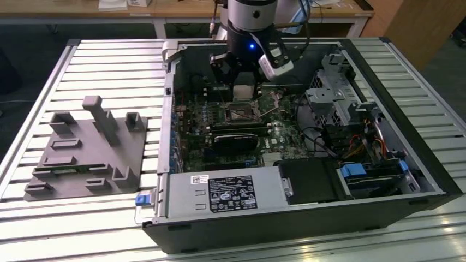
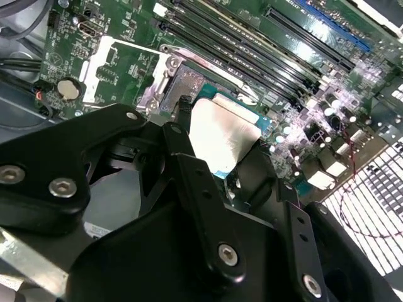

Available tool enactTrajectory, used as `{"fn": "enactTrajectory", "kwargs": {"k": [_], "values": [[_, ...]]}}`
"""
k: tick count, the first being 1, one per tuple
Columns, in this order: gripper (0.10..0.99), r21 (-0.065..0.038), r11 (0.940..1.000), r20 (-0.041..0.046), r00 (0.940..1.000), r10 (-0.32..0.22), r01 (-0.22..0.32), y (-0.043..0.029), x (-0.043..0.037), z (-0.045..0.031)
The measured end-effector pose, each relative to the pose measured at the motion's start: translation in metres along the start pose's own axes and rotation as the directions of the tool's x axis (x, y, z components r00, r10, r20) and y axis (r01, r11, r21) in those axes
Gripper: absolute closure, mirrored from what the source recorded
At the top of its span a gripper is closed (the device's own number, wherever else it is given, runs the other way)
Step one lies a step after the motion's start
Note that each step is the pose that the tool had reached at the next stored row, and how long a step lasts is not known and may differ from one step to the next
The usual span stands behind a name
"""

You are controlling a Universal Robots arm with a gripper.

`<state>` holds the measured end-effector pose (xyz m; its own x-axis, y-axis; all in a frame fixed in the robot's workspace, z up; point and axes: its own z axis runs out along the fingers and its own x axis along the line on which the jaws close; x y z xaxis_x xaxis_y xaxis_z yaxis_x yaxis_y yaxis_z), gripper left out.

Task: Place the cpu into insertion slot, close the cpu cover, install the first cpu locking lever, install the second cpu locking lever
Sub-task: 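Place the cpu into insertion slot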

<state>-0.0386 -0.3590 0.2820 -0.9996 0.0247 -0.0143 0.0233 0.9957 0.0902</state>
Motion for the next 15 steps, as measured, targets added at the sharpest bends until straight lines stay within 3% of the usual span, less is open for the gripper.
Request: {"fn": "enactTrajectory", "kwargs": {"k": [9,15], "values": [[0.549,0.001,1.0,0.0,1.0,0.0,0.0,0.0009,-0.0002,0.0165],[0.549,0.005,1.0,0.0002,1.0,0.0,0.0,0.0078,-0.0013,0.0248]]}}
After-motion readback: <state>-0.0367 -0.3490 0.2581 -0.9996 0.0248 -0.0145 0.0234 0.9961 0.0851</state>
